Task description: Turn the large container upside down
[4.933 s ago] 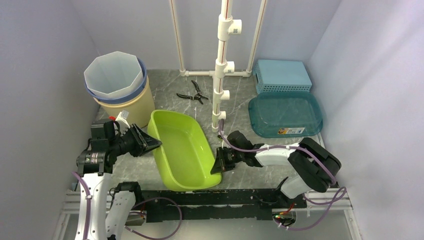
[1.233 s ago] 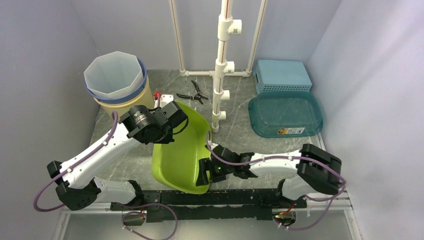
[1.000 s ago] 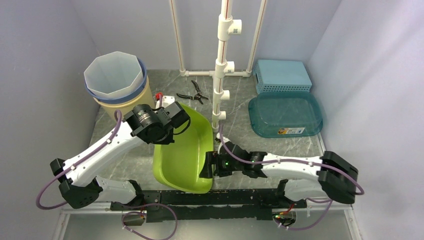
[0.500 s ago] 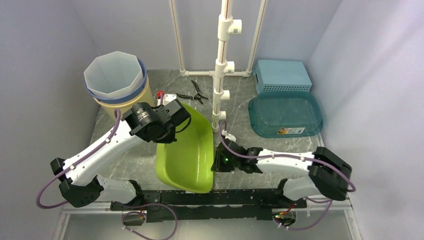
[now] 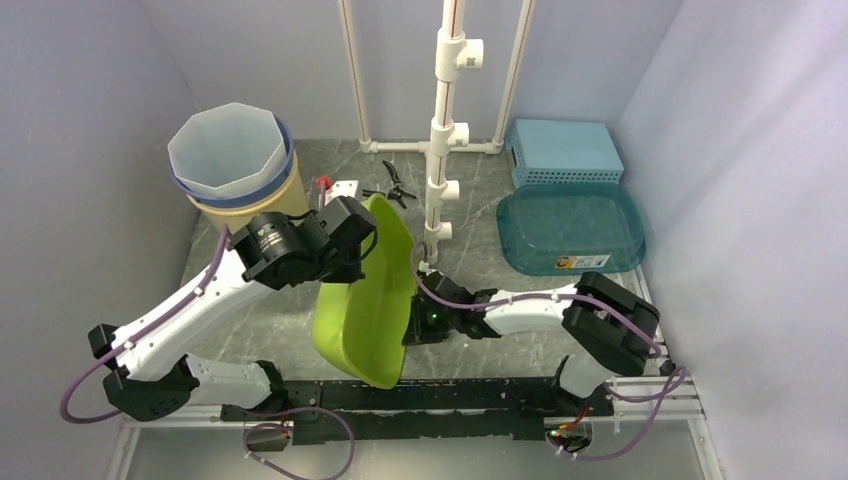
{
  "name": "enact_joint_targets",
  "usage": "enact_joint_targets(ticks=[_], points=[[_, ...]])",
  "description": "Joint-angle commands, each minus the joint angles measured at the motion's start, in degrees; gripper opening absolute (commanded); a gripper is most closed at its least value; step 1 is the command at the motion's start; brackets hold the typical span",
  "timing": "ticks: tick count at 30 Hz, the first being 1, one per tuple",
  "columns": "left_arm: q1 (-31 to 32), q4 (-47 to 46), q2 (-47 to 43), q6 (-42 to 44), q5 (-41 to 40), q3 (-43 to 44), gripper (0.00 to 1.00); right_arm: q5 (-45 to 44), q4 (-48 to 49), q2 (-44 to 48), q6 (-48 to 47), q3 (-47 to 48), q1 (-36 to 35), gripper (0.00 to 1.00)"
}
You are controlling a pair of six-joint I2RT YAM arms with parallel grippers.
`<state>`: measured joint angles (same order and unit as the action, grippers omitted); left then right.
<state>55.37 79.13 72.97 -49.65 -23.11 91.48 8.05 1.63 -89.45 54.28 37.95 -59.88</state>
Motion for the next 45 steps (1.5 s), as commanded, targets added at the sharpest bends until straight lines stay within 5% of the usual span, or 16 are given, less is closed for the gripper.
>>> enact_joint_targets(ticks=[1,13,19,32,45], points=[[1.7,-6.8,-0.2,-3.2,8.7,-5.2,0.02,5.5,12.1,-1.8,0.1,0.4,-0.4,0.17],[2.5,-14.3,-3.5,-7.7,10.4,-11.5,0.03,5.1,15.8,6.7,4.7,-6.3,-0.2,0.41],[2.5,-14.6,-3.9,-7.9,10.0,-12.7,0.03,-1.0,5.9,19.7,4.2,-6.6,-0.2,0.57],[2.6,-15.6,-2.1,-7.6,10.2,-12.1,0.04,-7.9,-12.5,43.7,4.7,-0.6,-1.2,0.68],[2.6,-15.7,-2.0,-7.8,10.0,-11.9,0.05,-14.8,-23.8,35.6,-0.4,19.8,-8.5,0.71]])
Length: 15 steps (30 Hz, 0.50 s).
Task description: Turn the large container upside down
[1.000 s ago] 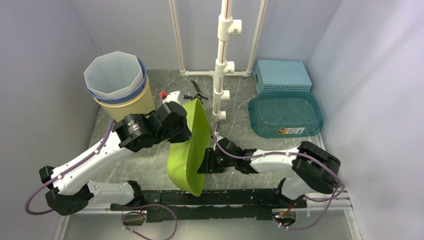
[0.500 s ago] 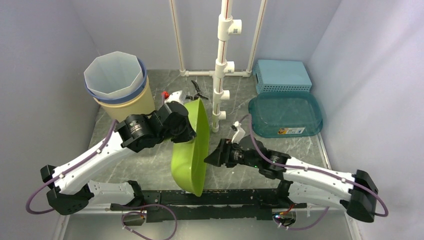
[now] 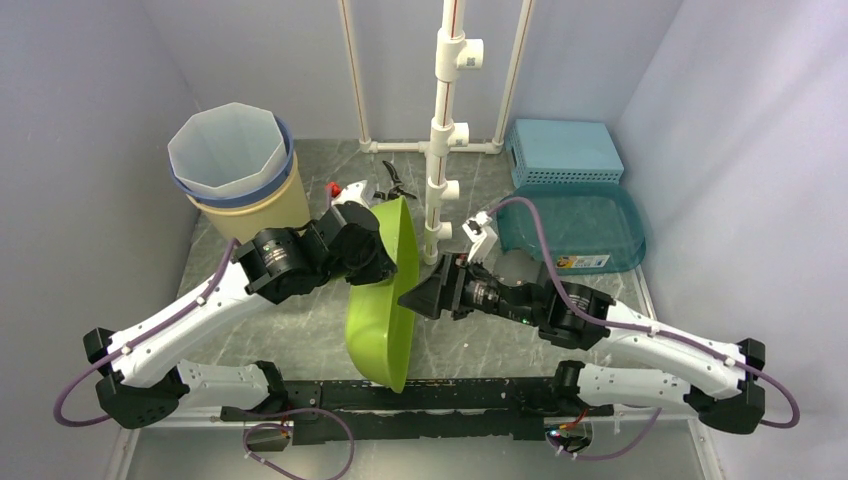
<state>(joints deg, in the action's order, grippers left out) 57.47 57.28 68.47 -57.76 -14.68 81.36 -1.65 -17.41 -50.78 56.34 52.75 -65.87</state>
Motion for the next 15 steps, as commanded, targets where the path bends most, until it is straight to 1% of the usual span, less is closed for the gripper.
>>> enact_joint_targets(ticks=[1,3,6,10,13,15], points=[[0.5,6.1,2.4,0.4,1.6,-1.8,0.05,-6.2,-5.5,-3.9,-2.4,6.0,-3.2,0.70],[0.5,5.9,2.4,0.4,1.8,-1.7,0.05,-8.9,-7.3,-5.9,-2.2,7.6,-4.0,0.69],[0.5,5.7,2.5,0.4,2.0,-1.6,0.04,-10.6,-7.9,-8.2,-1.9,9.0,-4.7,0.68],[0.5,5.4,2.4,0.2,2.2,-1.7,0.05,-9.8,-4.1,-10.1,-2.7,9.3,-5.0,0.67],[0.5,5.0,2.4,0.3,2.4,-1.7,0.04,-10.3,-4.7,-12.8,-3.3,11.3,-5.0,0.66],[0.5,4.9,2.5,0.4,2.4,-1.7,0.04,-11.0,-5.0,-14.0,-3.3,12.1,-5.0,0.63]])
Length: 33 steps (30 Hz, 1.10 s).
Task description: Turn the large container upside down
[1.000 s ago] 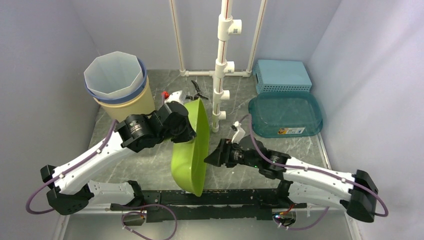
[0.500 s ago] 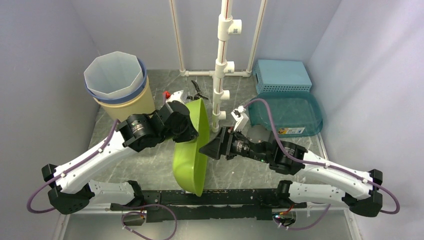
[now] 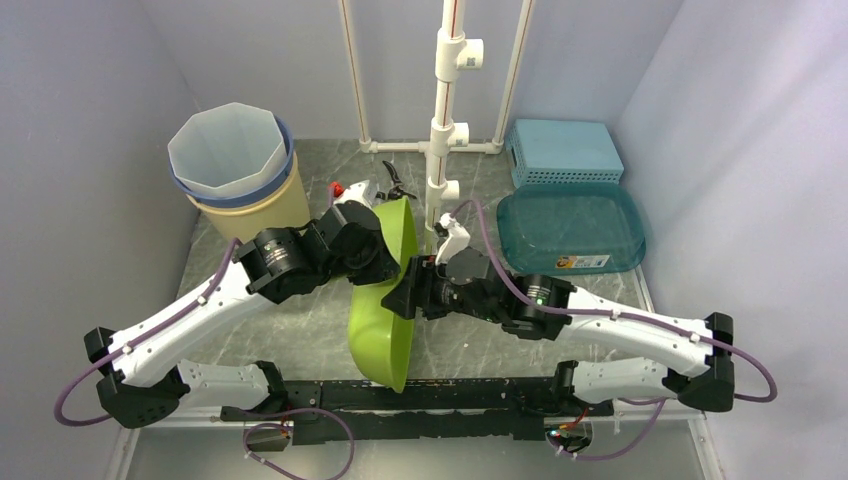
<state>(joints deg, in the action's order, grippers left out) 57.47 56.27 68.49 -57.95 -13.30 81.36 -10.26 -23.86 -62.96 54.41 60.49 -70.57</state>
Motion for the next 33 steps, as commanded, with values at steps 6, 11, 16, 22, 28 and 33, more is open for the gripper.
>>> enact_joint_targets(ticks=[6,11,16,22,28,33], points=[[0.5,5.5,2.6,0.7,1.5,-1.7,0.04,-1.4,4.0,-2.1,-0.3,2.6,-0.2,0.38],[0.5,6.4,1.6,0.5,0.3,-1.3,0.10,-1.2,4.4,1.7,1.7,-1.0,-0.1,0.13],[0.5,8.4,-1.1,0.3,-2.7,0.4,0.38,3.6,7.7,7.4,4.5,-6.9,1.7,0.00],[0.5,10.7,-6.8,0.5,-7.2,2.5,0.58,16.2,13.6,13.1,6.9,-12.6,8.1,0.00],[0.5,15.2,-13.5,0.6,-12.6,3.7,0.65,38.6,22.5,14.1,7.6,-12.5,17.2,0.00],[0.4,17.7,-15.4,3.8,-15.3,6.6,0.70,51.2,25.3,11.3,7.1,-10.2,17.5,0.00]])
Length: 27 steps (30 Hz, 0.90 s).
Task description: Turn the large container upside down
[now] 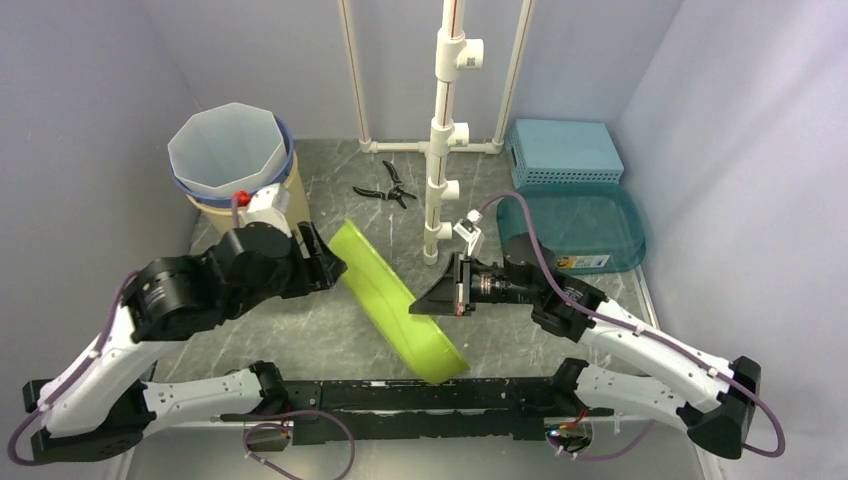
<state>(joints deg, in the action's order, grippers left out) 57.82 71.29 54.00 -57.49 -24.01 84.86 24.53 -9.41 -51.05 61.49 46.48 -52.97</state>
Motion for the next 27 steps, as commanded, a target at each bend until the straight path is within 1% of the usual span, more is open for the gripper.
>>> enact_joint_targets(ticks=[1,3,4,6,8,9,12,15,18,21,25,27], points=[[0.1,2.2,-1.0,4.7,-4.6,3.5,0.71,19.4,13.0,-0.7,0.9,3.3,-0.2,0.00],[0.2,0.6,-1.1,8.2,-4.3,4.4,0.74,24.0,19.3,-0.6,4.5,1.8,-0.1,0.00],[0.1,-0.5,-1.1,10.1,-3.9,4.8,0.76,25.7,20.8,-0.5,5.3,1.4,-0.2,0.00],[0.1,-3.0,-0.7,15.0,-2.1,5.7,0.78,26.9,17.0,0.4,2.8,2.0,0.2,0.00],[0.1,-5.6,0.2,20.5,0.9,6.7,0.80,28.6,11.8,0.4,-0.8,2.4,3.1,0.00],[0.1,-6.6,1.1,24.8,2.9,7.2,0.80,30.2,11.9,0.2,-1.1,1.5,4.9,0.00],[0.1,-7.8,5.0,32.8,10.5,9.9,0.82,35.0,16.6,-1.5,1.0,-3.1,9.6,0.00],[0.1,-7.9,8.7,41.2,17.4,10.9,0.86,37.7,18.5,-2.8,0.0,-5.4,11.9,0.00],[0.0,-6.2,12.9,48.5,23.7,12.4,0.87,39.1,15.0,-4.1,-4.0,-4.2,13.1,0.00],[-0.3,-4.3,16.4,54.8,28.2,14.1,0.86,40.4,13.5,-4.7,-5.6,-3.2,14.1,0.00],[-1.0,-3.6,17.5,65.4,34.9,14.4,0.85,41.3,11.7,-4.7,-7.5,-2.6,14.4,0.00],[-2.1,-3.8,17.4,67.9,37.7,14.6,0.86,41.7,10.9,-4.4,-8.2,-2.5,14.5,0.00]])
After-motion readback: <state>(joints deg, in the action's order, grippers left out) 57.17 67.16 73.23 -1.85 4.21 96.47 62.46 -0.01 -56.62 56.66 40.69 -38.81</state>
